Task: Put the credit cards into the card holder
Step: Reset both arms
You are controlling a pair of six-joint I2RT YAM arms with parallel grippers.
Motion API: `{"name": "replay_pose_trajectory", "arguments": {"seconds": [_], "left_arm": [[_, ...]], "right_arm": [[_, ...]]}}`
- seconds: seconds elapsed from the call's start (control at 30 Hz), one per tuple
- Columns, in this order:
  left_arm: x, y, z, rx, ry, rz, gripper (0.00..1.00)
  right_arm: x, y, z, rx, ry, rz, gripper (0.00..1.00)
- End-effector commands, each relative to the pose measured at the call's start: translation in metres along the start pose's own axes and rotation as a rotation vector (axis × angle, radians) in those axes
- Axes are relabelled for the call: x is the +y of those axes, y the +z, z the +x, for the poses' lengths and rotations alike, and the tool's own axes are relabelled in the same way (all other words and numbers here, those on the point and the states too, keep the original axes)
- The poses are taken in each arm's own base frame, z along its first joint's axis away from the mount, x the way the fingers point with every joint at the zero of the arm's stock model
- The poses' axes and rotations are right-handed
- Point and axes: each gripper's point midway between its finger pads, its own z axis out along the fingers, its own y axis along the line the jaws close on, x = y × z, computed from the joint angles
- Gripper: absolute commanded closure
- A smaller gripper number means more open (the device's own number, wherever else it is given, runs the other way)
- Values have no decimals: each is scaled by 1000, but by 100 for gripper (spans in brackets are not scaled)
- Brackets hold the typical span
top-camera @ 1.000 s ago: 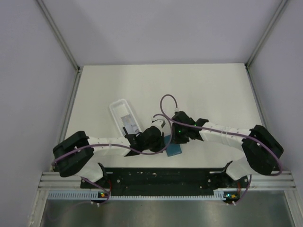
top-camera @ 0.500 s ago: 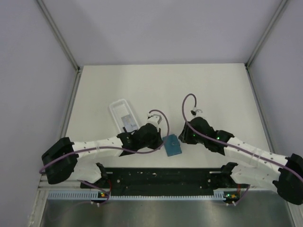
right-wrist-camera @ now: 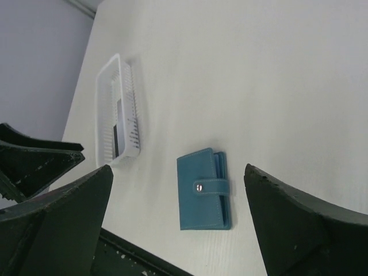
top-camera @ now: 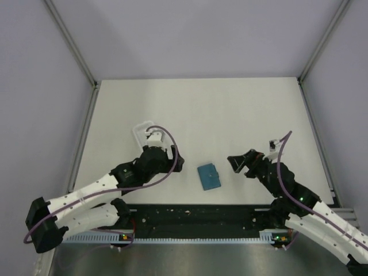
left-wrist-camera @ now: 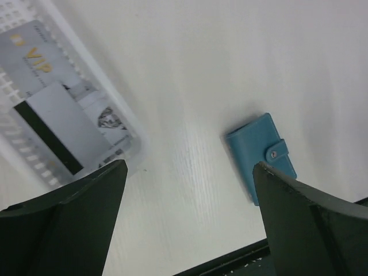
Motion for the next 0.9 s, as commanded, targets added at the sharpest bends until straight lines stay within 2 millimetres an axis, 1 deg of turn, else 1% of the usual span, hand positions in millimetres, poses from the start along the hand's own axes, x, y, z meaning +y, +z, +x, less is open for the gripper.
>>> {"name": "replay_pose_trajectory", "arguments": {"seconds": [0.0, 0.1, 0.23, 0.3, 0.43, 0.67, 0.77, 0.87], "left_arm": [[51, -19, -14, -80, -33, -163, 1], [70, -33, -24, -132, -46, -229, 1], [95, -50, -32, -189, -69, -344, 1], [102, -54, -33, -198, -61, -376, 1], [108, -55, -27, -182, -58, -405, 1], [105, -53, -22, -174, -67, -372, 1], [104, -54, -24, -189, -73, -356, 1], [106, -60, -34, -234, -104, -375, 1]], "right_arm": [[-29, -10, -19, -106, 11, 132, 2], [-44, -16, -25, -144, 29, 202, 1], [-61, -16, -27, -187, 46, 271, 1], [-66, -16, -26, -198, 46, 292, 1], [-70, -15, -24, -191, 15, 306, 1], [-68, -15, -23, -181, -4, 297, 1], [-68, -15, -23, -180, -5, 295, 1], [-69, -15, -22, -176, -7, 293, 1]]}}
